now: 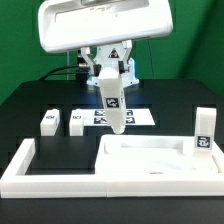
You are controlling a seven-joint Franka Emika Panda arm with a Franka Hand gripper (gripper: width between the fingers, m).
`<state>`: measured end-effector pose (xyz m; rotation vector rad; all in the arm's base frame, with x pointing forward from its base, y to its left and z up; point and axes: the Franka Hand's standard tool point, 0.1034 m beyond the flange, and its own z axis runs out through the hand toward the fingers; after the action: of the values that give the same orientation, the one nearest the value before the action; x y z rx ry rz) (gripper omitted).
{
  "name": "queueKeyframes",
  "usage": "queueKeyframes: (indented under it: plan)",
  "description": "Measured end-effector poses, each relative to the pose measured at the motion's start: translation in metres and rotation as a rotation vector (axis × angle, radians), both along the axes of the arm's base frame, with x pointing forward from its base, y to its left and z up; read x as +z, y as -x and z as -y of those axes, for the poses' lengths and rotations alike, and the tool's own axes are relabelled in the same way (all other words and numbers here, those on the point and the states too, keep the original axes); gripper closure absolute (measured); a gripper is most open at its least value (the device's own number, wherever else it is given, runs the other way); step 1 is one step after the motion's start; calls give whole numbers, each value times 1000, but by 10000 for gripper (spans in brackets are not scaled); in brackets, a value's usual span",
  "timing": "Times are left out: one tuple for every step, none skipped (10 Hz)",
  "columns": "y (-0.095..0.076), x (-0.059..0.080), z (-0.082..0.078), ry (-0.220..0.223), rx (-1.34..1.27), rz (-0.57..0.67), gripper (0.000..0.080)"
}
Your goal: Assemble desk
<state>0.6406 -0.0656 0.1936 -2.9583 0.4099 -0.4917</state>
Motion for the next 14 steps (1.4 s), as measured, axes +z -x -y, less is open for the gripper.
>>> queueKeyframes:
  plan:
    - [-2,-1,3,45,-20,88,508]
    - [5,-12,0,97,-38,174,508]
    - [8,-16,3,131,-45,221,508]
    - [3,-13,14,177,-63,294,508]
    - [5,-18,11,168,-58,273,508]
    - [5,-17,12,169,-59,273,508]
    - [5,-18,12,169,-59,273,508]
    - [5,-18,12,169,-59,272,508]
    - [7,-20,15,171,-56,266,508]
    - [10,-23,22,173,-59,258,508]
    - [15,-28,23,167,-60,247,508]
    - [16,-34,15,167,-60,255,508]
    - [16,-41,4,167,-51,254,508]
    - [16,-44,-4,165,-38,251,508]
